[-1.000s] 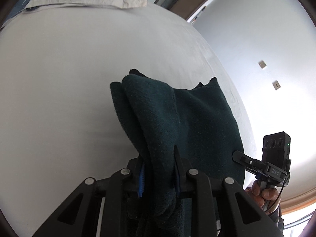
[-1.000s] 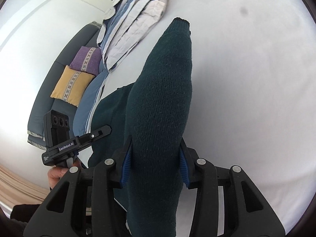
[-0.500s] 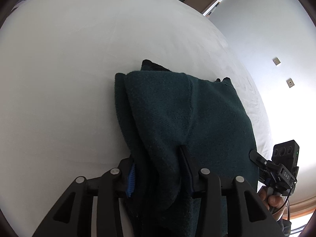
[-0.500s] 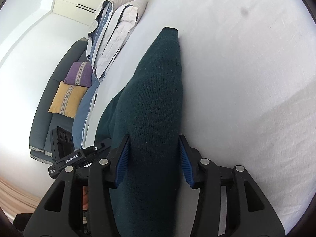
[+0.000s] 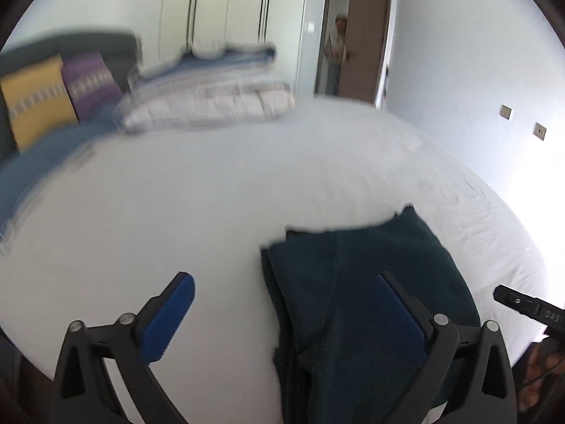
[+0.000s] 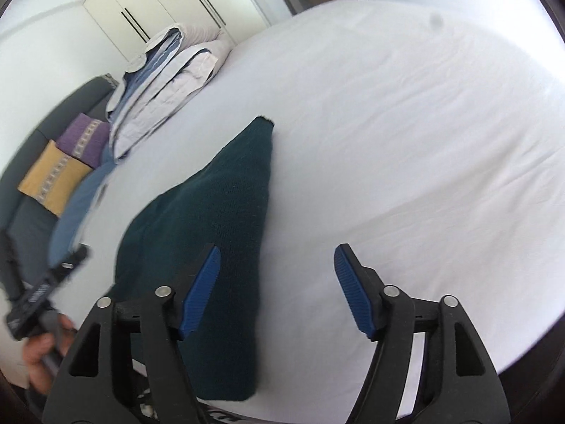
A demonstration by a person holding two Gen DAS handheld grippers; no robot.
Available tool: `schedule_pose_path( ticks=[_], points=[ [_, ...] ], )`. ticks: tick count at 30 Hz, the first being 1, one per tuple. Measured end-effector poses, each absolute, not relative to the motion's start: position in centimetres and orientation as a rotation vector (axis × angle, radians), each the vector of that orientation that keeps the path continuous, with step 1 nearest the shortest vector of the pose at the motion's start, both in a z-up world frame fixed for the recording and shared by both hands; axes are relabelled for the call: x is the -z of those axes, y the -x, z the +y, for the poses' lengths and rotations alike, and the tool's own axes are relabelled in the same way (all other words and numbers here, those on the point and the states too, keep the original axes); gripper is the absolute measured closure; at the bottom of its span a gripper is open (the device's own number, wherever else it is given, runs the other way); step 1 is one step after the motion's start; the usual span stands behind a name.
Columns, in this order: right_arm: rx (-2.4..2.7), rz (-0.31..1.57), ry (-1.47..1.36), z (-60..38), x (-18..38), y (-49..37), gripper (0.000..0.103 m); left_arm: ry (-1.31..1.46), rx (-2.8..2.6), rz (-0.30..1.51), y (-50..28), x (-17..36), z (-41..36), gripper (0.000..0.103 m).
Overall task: Fold small clothes
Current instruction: 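Release the sweater and lift both tools away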
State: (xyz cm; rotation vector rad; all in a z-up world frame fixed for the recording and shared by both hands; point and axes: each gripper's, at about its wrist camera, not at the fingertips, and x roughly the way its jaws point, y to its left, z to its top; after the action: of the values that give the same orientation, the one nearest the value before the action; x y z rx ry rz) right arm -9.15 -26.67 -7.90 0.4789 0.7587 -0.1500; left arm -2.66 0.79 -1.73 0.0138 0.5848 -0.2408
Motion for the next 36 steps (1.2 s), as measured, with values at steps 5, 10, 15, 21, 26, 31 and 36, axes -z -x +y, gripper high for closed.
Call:
schedule_pose_path(
  ticks=[5,10,15,21,26,31,36],
  points=[
    [0.209,0.716,-0.343,-24.1,4.3,11.2,0.012,-0.185,0.112,0.425,7.1,-0.6,-0.5,0.0],
    [0.232,0.665,-0.305,-21.9,0.4,12.5,0.009,-0.238,0.021,0.444,7.1,-2.2,-0.2,0.0],
    [0.239,0.659,-0.26,-19.3,-2.7,13.1,0.006,-0.047,0.11,0.613,4.1,-1.9,1.5,0.0],
    [0.272,0.797,-0.144,-16.4,-3.1,11.9,0.006,-0.101,0.1,0.697,3.2,0.2,0.6,0.0],
    [0.254,0.813,-0.169,-15.1,-3.3,11.3,0.006,-0.08,0.119,0.734,3.2,0.5,0.6,0.0],
    [0.264,0.815,-0.175,-15.0,-3.5,10.7,0.006,-0.096,0.131,0.746,3.4,0.7,0.0,0.0],
    [0.276,0.821,-0.149,-14.9,-3.0,10.0,0.006,-0.095,0.137,0.776,3.4,1.6,-0.3,0.0]
  ],
)
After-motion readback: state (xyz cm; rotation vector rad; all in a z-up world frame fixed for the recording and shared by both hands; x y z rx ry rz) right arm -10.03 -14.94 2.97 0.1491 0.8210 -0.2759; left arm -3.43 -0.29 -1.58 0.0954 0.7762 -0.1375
